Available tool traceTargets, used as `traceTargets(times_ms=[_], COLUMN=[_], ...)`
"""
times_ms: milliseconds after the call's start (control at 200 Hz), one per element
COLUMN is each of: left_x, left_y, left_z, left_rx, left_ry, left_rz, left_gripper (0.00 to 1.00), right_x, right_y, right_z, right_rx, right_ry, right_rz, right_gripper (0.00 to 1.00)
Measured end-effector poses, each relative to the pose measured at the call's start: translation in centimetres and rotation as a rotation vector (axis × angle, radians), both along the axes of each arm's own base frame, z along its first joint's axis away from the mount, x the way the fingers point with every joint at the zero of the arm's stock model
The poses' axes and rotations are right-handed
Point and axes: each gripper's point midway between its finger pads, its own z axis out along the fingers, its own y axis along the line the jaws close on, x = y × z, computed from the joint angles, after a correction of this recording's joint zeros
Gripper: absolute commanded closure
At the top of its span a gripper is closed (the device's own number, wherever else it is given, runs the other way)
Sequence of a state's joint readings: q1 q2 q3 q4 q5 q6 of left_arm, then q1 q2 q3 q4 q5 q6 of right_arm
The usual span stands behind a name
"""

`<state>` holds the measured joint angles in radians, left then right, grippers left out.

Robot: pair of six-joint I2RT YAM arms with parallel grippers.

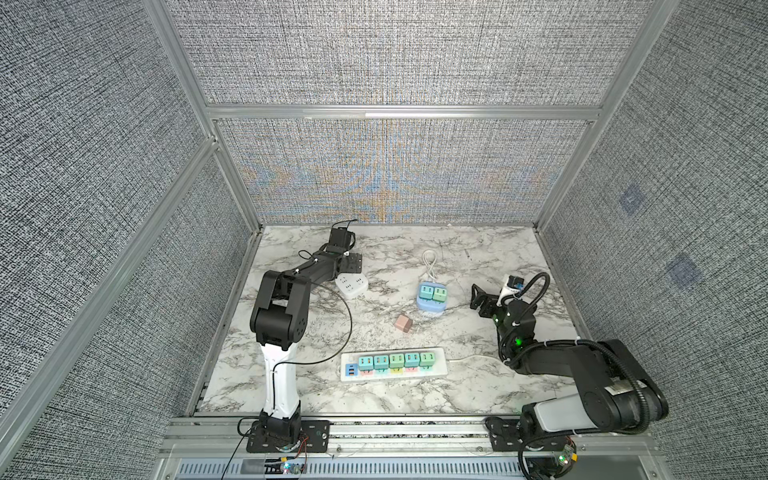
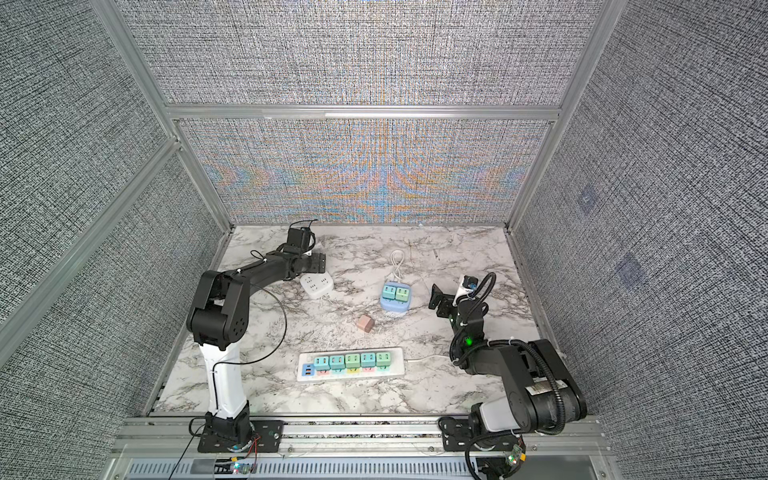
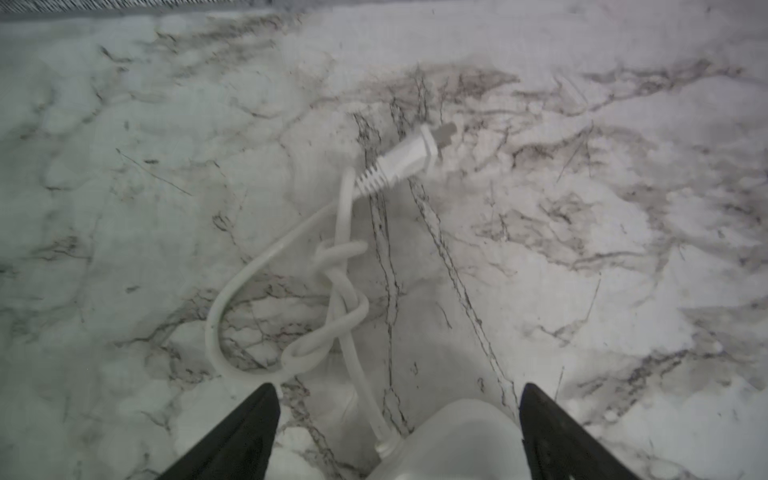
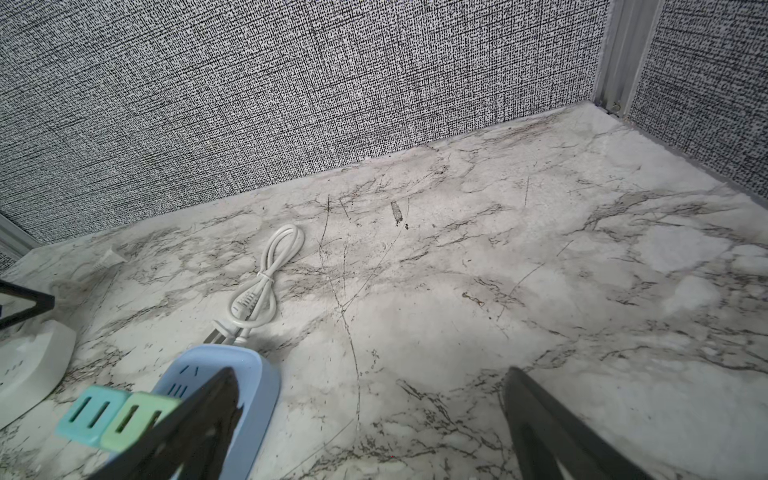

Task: Insert the plug
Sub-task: 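Lift the left gripper and move it over the white square power strip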

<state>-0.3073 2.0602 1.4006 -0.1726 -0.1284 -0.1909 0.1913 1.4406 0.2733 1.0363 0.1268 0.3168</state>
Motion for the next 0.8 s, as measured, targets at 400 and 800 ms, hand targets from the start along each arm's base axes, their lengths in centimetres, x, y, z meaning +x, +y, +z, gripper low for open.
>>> traceTargets(times_ms=[400, 800], left_x=[-6.9, -3.9], left_y=[-3.0, -2.1], left_z=[-0.2, 5.5], left_rx=[-0.018, 0.0], left_ry=[-0.024, -0.21], left_rz=[-0.135, -0.015], left_gripper=[0.1, 0.08], right_x=[0.0, 0.2], right_y=[0.0, 0.1], right_z=[0.0, 0.2], right_rx=[0.001, 0.001], right_ry=[0.0, -0.005], right_rz=[0.0, 0.001], right_gripper=[0.0, 0.01])
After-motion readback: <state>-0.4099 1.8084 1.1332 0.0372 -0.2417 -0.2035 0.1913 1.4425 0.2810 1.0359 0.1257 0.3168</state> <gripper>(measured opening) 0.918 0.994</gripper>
